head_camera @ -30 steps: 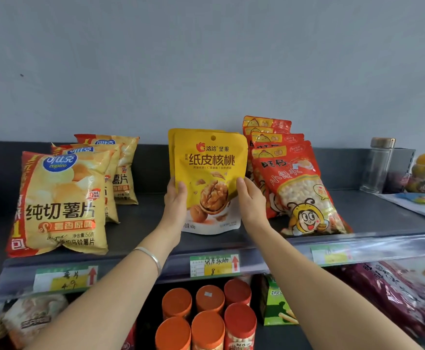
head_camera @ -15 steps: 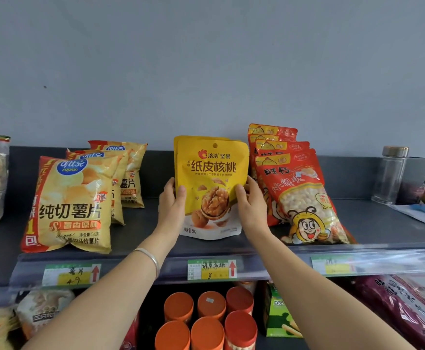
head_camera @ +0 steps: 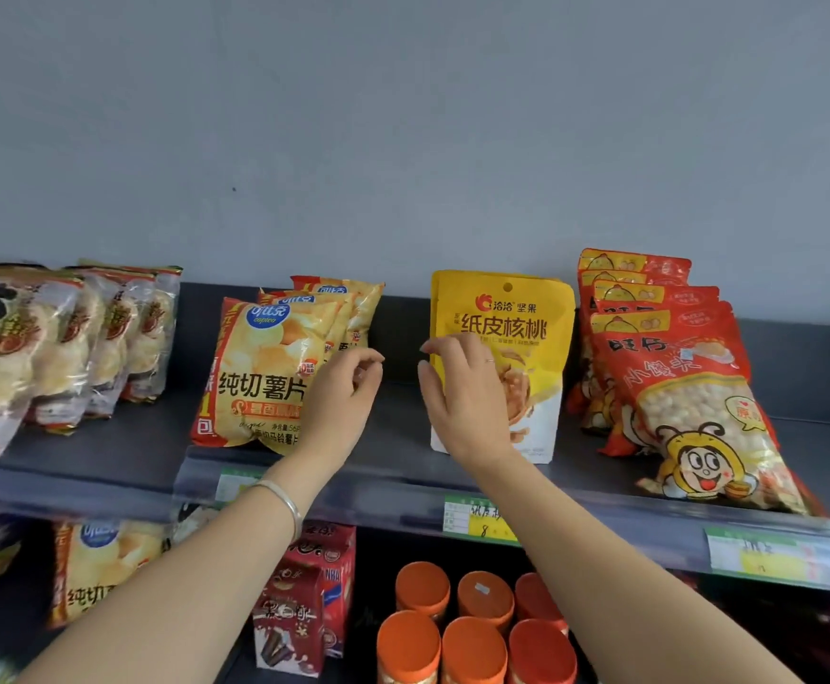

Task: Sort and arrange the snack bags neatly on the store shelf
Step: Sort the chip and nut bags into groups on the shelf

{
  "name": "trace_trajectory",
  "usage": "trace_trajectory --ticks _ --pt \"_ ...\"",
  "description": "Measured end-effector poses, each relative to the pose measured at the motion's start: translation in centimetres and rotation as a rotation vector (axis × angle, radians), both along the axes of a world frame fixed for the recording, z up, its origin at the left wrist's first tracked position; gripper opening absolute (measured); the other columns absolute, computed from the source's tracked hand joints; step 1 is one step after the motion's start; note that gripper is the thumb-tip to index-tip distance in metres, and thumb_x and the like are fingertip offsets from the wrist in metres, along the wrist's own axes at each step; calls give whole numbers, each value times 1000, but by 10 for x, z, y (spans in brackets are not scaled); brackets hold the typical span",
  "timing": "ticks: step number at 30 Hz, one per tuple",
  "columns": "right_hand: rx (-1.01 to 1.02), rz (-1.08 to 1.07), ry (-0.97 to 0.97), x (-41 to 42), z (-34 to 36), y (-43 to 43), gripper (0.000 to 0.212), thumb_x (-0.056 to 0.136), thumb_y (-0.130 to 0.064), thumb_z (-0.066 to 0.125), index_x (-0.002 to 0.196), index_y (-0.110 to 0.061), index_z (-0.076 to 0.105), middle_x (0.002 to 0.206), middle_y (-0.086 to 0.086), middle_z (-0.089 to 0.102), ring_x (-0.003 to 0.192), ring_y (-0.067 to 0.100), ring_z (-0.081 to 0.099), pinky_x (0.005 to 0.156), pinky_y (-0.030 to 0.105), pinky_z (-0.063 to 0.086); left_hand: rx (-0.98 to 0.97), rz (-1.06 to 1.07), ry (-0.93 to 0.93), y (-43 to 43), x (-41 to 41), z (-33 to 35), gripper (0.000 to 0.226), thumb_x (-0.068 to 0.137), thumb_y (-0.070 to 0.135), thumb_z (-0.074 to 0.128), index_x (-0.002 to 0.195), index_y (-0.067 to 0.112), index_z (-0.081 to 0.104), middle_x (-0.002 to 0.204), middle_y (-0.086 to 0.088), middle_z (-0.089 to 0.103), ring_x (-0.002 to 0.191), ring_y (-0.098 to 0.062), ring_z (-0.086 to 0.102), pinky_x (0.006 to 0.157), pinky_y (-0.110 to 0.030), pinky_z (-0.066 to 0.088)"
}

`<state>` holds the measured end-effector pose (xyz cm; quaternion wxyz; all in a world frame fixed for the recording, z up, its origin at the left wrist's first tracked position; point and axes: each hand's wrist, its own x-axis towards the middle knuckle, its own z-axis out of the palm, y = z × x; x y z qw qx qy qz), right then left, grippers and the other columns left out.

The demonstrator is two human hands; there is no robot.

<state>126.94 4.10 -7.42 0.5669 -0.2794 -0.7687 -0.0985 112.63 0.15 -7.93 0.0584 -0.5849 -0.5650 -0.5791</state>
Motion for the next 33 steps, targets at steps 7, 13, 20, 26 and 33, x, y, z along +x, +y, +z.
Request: trace_trajectory --ticks 7,13,20,26,33 --pt "-243 125 -125 -73 -5 3 32 98 -30 51 123 -12 57 122 6 56 111 25 52 89 38 48 77 193 85 -22 -72 11 25 91 15 59 115 14 61 121 -3 57 116 -19 50 96 -33 40" --pt "-559 182 158 -132 -3 15 48 91 -53 51 129 -23 47 127 -2 52 116 17 55 91 46 52 80 94 -259 -16 -155 14 51 87 29 64 133 22 44 137 -2 43 121 -10 41 96 -27 33" --pt "-735 209 197 -157 -12 16 47 91 -58 51 127 -30 40 96 -20 60 91 8 68 82 42 59 -321 -499 -737 -1 -189 1 51 92 46 49 136 23 41 115 -5 64 96 -22 65 74 -37 53" --pt "-651 142 218 -148 -14 13 30 93 -48 51 116 -30 42 92 -11 64 87 12 69 78 46 59 -269 -626 -663 7 -182 -4 29 93 47 41 118 34 42 109 2 64 93 -16 66 71 -32 52" --pt "-417 -39 327 -153 2 8 38 93 -47 50 121 -21 51 98 -13 58 91 7 60 78 38 56 -192 -538 -581 26 -205 4 50 97 51 27 140 25 34 122 11 53 110 -3 51 91 -26 35"
